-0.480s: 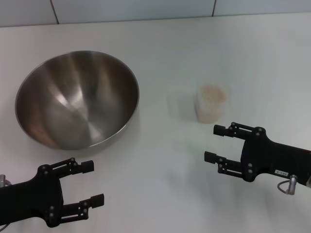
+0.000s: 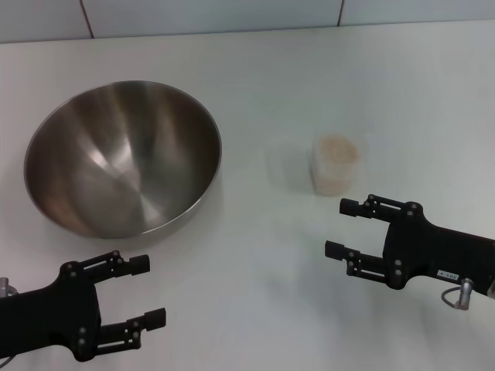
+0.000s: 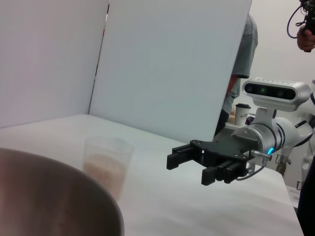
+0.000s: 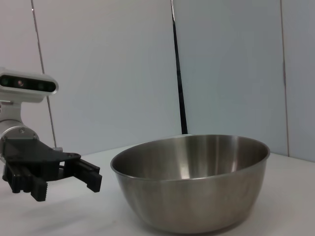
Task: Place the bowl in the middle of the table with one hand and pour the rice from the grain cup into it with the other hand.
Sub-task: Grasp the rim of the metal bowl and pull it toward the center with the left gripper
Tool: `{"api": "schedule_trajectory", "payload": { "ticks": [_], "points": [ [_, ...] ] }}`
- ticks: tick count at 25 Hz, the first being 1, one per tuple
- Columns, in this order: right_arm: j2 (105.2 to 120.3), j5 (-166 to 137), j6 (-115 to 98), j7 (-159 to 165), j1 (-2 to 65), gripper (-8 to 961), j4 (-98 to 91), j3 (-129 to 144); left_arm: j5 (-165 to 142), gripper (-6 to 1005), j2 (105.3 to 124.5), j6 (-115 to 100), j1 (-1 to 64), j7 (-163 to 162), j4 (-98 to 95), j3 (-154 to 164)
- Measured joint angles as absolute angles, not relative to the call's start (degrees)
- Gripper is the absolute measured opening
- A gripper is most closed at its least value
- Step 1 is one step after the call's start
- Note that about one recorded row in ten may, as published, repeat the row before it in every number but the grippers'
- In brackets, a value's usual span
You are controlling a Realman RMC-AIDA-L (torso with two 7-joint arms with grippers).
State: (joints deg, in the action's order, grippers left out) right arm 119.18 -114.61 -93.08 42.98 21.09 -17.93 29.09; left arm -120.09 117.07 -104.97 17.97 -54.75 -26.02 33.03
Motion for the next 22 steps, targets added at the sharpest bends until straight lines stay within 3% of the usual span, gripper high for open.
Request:
{"api": "schedule_trajectory", "payload": {
  "ticks": [11,22],
  "points": [
    [119.18,-114.3,-93.1,43.0,21.1,686,-17.9,29.1,-108.0,785,117.90,-114.1,17.9,-57.5,-25.8,26.3],
    [119.21,-114.1,-93.1,42.9,20.9,687,-17.6,28.6,-91.2,784,118.33,-108.3,18.4,-57.7,-25.2,14.3]
  ]
}}
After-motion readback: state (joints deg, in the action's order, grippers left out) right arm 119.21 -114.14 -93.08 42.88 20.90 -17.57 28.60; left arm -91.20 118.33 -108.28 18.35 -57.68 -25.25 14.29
